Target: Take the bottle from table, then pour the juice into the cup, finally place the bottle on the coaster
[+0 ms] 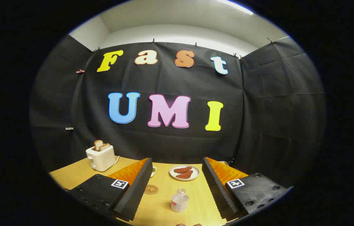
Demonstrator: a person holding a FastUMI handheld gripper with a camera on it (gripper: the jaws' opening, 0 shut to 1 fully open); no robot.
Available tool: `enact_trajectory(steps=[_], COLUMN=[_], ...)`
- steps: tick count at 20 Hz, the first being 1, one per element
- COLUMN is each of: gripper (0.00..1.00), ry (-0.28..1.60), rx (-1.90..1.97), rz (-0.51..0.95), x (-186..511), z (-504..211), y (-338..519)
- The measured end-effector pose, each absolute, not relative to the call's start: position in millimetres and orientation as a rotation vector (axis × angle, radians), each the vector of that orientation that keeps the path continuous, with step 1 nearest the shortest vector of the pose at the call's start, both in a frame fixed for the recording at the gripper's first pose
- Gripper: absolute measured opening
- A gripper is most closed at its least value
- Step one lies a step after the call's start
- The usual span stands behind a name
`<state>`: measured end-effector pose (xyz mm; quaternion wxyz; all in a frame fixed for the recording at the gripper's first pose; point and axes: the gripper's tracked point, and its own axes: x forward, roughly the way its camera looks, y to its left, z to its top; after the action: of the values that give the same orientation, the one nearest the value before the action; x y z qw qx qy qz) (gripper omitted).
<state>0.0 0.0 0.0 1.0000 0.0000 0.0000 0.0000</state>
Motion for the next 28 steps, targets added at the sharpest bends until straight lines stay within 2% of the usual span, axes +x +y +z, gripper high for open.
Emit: enact_trajectory(steps=[16, 28], gripper=[0.97, 0.97], ry=[0.037, 0.098], rx=[0.047, 0.055], rz=[0.066, 0.157], x=[4.1, 17.6], z=[-22.9, -89.3], y=[-14.0, -14.6])
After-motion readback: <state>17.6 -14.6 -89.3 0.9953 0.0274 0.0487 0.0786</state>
